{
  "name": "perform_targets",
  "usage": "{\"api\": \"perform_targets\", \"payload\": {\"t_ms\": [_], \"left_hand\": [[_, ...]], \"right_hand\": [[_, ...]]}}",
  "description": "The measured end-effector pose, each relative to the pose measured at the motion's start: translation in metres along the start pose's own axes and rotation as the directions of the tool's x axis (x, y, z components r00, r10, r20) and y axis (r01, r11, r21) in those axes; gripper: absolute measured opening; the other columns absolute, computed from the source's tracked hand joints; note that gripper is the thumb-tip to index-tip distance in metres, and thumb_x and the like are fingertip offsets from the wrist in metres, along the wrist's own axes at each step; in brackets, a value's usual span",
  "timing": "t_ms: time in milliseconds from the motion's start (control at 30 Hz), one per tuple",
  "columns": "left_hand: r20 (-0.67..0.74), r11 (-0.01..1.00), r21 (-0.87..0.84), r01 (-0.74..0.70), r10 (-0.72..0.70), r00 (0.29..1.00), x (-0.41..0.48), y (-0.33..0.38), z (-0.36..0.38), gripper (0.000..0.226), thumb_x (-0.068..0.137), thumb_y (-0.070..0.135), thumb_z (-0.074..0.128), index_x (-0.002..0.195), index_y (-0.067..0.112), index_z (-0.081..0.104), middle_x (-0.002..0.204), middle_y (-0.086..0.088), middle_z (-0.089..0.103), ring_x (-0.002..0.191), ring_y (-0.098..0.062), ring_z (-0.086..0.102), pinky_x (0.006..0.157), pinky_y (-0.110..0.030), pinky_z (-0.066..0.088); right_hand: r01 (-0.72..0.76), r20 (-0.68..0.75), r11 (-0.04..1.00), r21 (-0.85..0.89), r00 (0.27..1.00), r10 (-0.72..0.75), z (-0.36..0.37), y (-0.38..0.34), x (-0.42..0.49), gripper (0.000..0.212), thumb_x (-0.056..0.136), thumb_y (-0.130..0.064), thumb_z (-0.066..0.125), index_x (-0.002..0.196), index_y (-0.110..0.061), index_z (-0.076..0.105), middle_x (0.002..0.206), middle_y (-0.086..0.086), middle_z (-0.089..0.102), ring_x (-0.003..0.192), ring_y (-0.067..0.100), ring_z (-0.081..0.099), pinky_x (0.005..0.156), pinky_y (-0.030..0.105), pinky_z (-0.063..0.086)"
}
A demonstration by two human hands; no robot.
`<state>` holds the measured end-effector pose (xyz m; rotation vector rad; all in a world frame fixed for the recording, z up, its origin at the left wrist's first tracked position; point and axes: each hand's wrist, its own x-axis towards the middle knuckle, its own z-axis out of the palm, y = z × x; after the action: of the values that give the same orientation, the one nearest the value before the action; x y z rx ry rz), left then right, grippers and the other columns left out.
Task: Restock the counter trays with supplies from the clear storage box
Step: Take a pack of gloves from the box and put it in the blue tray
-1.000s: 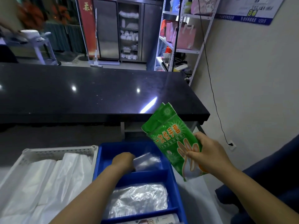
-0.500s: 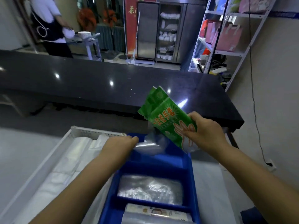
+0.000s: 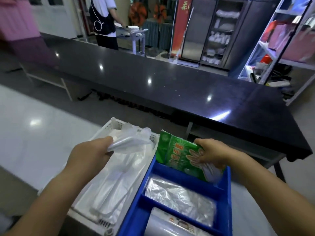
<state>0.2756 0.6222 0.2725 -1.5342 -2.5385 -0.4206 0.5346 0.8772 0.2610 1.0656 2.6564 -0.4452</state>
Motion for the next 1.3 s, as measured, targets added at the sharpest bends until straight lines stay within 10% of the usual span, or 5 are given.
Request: {"api": "perform_targets", "payload": {"t_ms": [333, 667, 867, 1067, 1300], "left_hand": [[0.037, 0.998, -0.06, -0.035, 0.037, 0.999, 0.003, 0.004, 0.018, 0.014, 0.08, 0.019, 0.061, 0.073, 0.015, 0.05, 0.058, 0.002, 0.052, 0.054, -0.028, 0.05, 0.043, -0.027, 0.023], [0.083, 0.982, -0.153, -0.112, 0.126, 0.989, 0.021, 0.031, 0.036, 0.014, 0.08, 0.024, 0.061, 0.071, 0.023, 0.05, 0.055, 0.004, 0.051, 0.052, -0.018, 0.046, 0.042, -0.023, 0.023], [0.135, 0.931, -0.261, -0.254, 0.296, 0.946, 0.051, 0.076, 0.046, 0.009, 0.084, 0.031, 0.057, 0.077, 0.028, 0.052, 0.072, 0.006, 0.062, 0.07, -0.018, 0.057, 0.055, -0.027, 0.04], [0.152, 0.856, -0.274, -0.439, 0.489, 0.859, 0.068, 0.144, 0.061, 0.009, 0.08, 0.034, 0.058, 0.077, 0.03, 0.051, 0.076, 0.003, 0.063, 0.075, -0.022, 0.06, 0.056, -0.028, 0.031], [0.006, 0.824, -0.23, -0.517, 0.532, 0.846, 0.08, 0.175, 0.072, 0.01, 0.078, 0.029, 0.062, 0.087, 0.024, 0.061, 0.083, -0.002, 0.069, 0.081, -0.028, 0.062, 0.061, -0.032, 0.035]], "right_hand": [[-0.044, -0.43, 0.919, -0.392, 0.892, -0.141, 0.065, -0.001, 0.014, 0.053, 0.088, -0.04, 0.055, 0.134, -0.018, 0.041, 0.133, 0.006, 0.053, 0.117, 0.029, 0.049, 0.095, 0.041, 0.039], [-0.073, -0.404, 0.977, -0.198, 0.914, -0.014, 0.084, -0.008, 0.013, 0.058, 0.084, -0.024, 0.063, 0.136, -0.028, 0.037, 0.139, 0.005, 0.043, 0.123, 0.029, 0.039, 0.1, 0.043, 0.033], [0.308, -0.751, 0.839, 0.448, 0.639, 0.166, 0.022, -0.016, -0.03, 0.031, 0.09, -0.035, 0.05, 0.11, -0.014, 0.063, 0.102, -0.003, 0.062, 0.097, 0.022, 0.059, 0.082, 0.036, 0.047], [0.12, -0.683, 0.984, -0.133, 0.708, -0.179, 0.018, -0.028, -0.062, 0.057, 0.074, -0.044, 0.067, 0.125, -0.022, 0.054, 0.118, -0.002, 0.063, 0.109, 0.019, 0.054, 0.094, 0.036, 0.037], [-0.086, -0.801, 0.985, -0.152, 0.594, -0.071, 0.024, 0.0, -0.059, 0.012, 0.067, -0.014, 0.076, 0.063, -0.018, 0.066, 0.057, -0.002, 0.064, 0.06, 0.023, 0.057, 0.075, 0.034, 0.041]]}}
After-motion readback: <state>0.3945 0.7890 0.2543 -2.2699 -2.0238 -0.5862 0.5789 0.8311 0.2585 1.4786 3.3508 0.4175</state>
